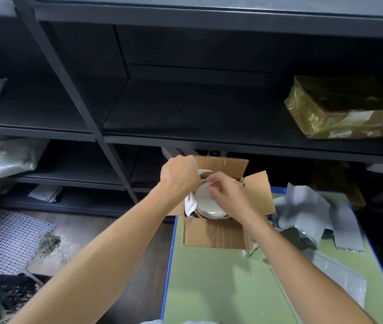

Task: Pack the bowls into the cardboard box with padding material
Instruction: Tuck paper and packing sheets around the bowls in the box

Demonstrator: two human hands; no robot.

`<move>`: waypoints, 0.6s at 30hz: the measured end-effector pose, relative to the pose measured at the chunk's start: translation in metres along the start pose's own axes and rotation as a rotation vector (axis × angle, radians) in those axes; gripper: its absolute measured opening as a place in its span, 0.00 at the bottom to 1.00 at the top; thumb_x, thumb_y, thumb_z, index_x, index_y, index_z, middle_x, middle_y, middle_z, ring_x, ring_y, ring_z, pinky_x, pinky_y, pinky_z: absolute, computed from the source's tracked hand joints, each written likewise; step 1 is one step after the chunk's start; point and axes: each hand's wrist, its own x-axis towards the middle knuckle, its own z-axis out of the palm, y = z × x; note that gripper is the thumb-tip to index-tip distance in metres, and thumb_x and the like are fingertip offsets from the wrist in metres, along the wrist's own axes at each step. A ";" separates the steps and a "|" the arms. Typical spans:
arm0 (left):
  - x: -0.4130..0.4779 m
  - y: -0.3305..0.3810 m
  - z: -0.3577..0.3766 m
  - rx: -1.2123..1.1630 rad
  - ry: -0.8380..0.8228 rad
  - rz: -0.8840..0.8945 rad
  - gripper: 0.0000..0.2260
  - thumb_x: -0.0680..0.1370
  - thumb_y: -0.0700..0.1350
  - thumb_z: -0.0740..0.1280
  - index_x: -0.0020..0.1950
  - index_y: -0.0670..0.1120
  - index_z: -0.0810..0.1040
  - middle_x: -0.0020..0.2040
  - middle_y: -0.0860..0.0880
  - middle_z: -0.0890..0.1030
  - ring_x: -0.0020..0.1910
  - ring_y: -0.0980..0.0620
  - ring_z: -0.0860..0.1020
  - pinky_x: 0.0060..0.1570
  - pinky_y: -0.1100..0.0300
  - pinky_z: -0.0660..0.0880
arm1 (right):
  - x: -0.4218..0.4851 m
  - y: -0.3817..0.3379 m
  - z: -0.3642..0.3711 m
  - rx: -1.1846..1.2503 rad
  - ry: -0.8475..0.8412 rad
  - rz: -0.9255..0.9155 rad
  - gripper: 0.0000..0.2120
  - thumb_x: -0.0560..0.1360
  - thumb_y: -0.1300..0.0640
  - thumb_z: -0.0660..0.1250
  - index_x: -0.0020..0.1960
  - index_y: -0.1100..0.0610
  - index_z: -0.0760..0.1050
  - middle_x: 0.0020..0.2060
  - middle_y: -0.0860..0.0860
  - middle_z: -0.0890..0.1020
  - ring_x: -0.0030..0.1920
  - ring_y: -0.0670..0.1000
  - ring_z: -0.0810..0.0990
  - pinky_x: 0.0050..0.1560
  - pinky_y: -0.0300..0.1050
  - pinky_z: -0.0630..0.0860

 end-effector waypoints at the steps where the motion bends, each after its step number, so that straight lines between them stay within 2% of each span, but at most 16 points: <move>1: -0.001 0.001 -0.001 0.013 0.010 0.002 0.07 0.78 0.44 0.63 0.45 0.43 0.68 0.30 0.48 0.73 0.37 0.45 0.79 0.40 0.54 0.78 | 0.002 0.000 -0.005 0.009 0.050 -0.025 0.12 0.78 0.55 0.65 0.60 0.44 0.73 0.50 0.43 0.81 0.54 0.47 0.79 0.55 0.50 0.78; 4: 0.002 0.002 -0.007 0.033 0.069 0.000 0.03 0.78 0.41 0.61 0.45 0.43 0.68 0.30 0.48 0.72 0.34 0.47 0.77 0.37 0.55 0.75 | 0.009 -0.009 -0.016 -0.069 0.064 -0.173 0.22 0.78 0.54 0.67 0.69 0.44 0.66 0.46 0.42 0.80 0.51 0.49 0.79 0.50 0.49 0.76; 6: 0.006 0.004 -0.011 -0.003 0.070 -0.020 0.05 0.76 0.39 0.60 0.42 0.44 0.66 0.30 0.48 0.72 0.32 0.48 0.75 0.35 0.56 0.72 | 0.016 -0.017 -0.018 -0.143 0.092 -0.272 0.24 0.78 0.55 0.67 0.71 0.41 0.66 0.45 0.42 0.80 0.49 0.48 0.79 0.47 0.49 0.77; 9: 0.010 0.004 -0.010 -0.048 0.035 -0.056 0.02 0.76 0.38 0.60 0.45 0.43 0.67 0.33 0.48 0.72 0.35 0.48 0.74 0.34 0.56 0.71 | 0.025 -0.023 -0.014 -0.235 0.132 -0.291 0.17 0.79 0.56 0.65 0.66 0.42 0.73 0.47 0.45 0.80 0.50 0.48 0.79 0.47 0.48 0.76; 11: 0.007 0.002 -0.003 -0.065 0.006 -0.078 0.02 0.77 0.41 0.60 0.46 0.43 0.70 0.33 0.48 0.72 0.37 0.46 0.76 0.35 0.55 0.73 | 0.030 -0.021 -0.010 -0.293 0.145 -0.285 0.13 0.80 0.55 0.65 0.63 0.44 0.78 0.50 0.46 0.81 0.52 0.49 0.81 0.49 0.46 0.77; 13: 0.002 0.000 0.005 -0.067 -0.021 -0.092 0.10 0.80 0.49 0.61 0.45 0.43 0.71 0.32 0.47 0.76 0.36 0.45 0.79 0.39 0.54 0.79 | 0.030 -0.019 -0.008 -0.321 0.138 -0.281 0.11 0.81 0.54 0.64 0.60 0.44 0.79 0.49 0.47 0.81 0.50 0.50 0.81 0.47 0.46 0.77; 15: -0.002 -0.005 0.009 -0.051 -0.021 -0.101 0.15 0.80 0.55 0.60 0.46 0.44 0.71 0.36 0.46 0.80 0.37 0.45 0.82 0.41 0.54 0.80 | 0.030 -0.017 -0.007 -0.339 0.124 -0.265 0.11 0.81 0.54 0.63 0.58 0.43 0.80 0.47 0.46 0.80 0.48 0.51 0.80 0.45 0.47 0.76; 18: -0.008 -0.010 0.010 -0.023 -0.005 -0.091 0.09 0.81 0.49 0.60 0.47 0.44 0.72 0.38 0.46 0.81 0.34 0.48 0.81 0.34 0.57 0.75 | 0.030 -0.018 -0.005 -0.351 0.115 -0.247 0.11 0.80 0.56 0.63 0.56 0.43 0.80 0.46 0.46 0.81 0.48 0.50 0.80 0.44 0.46 0.76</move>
